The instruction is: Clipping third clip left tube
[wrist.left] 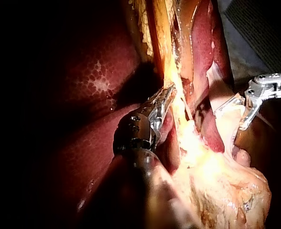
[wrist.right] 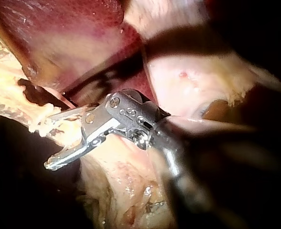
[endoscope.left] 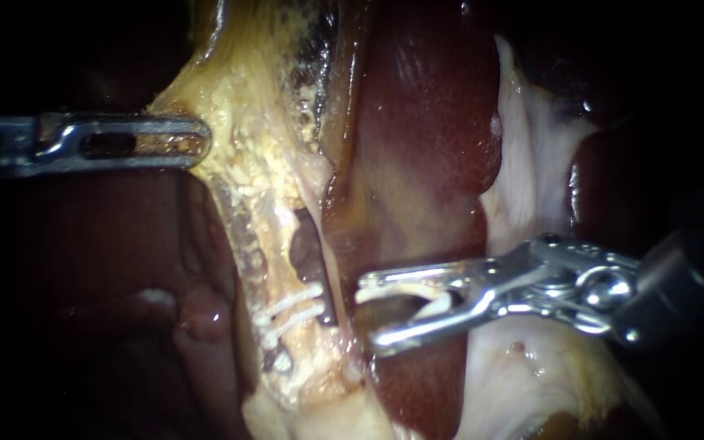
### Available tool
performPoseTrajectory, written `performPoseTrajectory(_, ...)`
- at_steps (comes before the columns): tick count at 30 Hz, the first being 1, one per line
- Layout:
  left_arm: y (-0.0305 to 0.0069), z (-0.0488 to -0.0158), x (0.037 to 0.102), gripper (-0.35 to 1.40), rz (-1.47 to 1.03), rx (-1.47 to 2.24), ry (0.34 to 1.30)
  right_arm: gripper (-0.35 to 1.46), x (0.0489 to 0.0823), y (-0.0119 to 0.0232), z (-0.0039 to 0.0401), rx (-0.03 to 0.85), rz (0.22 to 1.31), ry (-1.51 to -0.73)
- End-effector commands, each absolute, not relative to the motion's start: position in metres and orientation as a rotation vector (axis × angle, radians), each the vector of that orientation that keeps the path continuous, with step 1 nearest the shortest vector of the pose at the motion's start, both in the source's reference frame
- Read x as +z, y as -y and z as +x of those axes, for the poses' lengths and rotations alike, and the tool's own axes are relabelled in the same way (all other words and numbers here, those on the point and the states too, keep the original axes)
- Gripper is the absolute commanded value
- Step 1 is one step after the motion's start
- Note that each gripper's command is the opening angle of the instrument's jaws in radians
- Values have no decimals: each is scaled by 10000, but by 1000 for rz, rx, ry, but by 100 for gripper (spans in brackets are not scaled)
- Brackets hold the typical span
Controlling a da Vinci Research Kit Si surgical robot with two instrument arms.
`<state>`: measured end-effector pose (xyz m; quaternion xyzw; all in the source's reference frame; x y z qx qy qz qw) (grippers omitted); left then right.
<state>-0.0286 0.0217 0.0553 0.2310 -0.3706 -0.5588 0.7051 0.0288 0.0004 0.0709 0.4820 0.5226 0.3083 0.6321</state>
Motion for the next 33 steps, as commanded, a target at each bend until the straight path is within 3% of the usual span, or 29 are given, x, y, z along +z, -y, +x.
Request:
performPoseTrajectory(1, -217, -287, 552, -35, 513, -1242, 823, 58, 716, -4, 292, 709, 1100, -1195)
performPoseTrajectory(10, -211, -288, 542, -35, 506, -1242, 826, 57, 760, -22, 315, 707, 1074, -1153)
performPoseTrajectory(26, -210, -289, 541, -35, 505, -1243, 826, 56, 774, -34, 339, 720, 1074, -1151)
performPoseTrajectory(33, -210, -289, 540, -35, 505, -1243, 826, 53, 775, -36, 346, 604, 1043, -1192)
